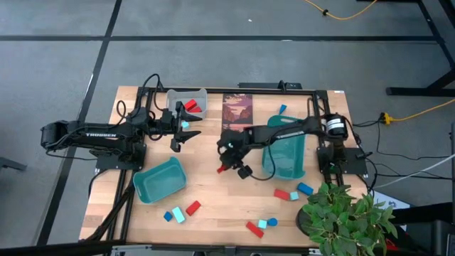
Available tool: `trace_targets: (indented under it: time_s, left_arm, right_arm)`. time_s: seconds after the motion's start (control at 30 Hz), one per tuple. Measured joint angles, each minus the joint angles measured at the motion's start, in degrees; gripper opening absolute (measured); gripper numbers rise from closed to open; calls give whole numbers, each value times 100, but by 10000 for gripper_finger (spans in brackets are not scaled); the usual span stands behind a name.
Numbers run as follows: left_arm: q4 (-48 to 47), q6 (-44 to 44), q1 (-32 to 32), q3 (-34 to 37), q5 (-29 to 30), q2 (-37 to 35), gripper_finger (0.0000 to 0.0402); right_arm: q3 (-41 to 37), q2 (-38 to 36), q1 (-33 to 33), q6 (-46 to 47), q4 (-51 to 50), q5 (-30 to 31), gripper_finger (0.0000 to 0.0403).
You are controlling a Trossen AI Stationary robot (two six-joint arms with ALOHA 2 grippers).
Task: Sort & place blocks by color
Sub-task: Put the red block into the gray bin
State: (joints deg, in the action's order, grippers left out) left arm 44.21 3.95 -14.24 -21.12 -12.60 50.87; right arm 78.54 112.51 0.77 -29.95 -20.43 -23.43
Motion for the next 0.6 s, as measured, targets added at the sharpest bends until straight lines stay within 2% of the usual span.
trace_targets:
  time_s: [0.17,0.27,0.47,0.6]
  left_arm:
    - [-2,0,0,0,-2,0,229]
    - [0,-1,0,0,-5,0,229]
    - [-4,-2,0,0,-37,0,229]
    - [-29,-4,0,0,-36,0,229]
  right_arm:
    - [-128,-466,314,184,135,-568,67]
    - [-505,-794,571,443,383,-866,67]
    - [-1861,-1754,859,1140,2200,-913,67]
    - [-2752,-2281,905,1576,3801,-506,67]
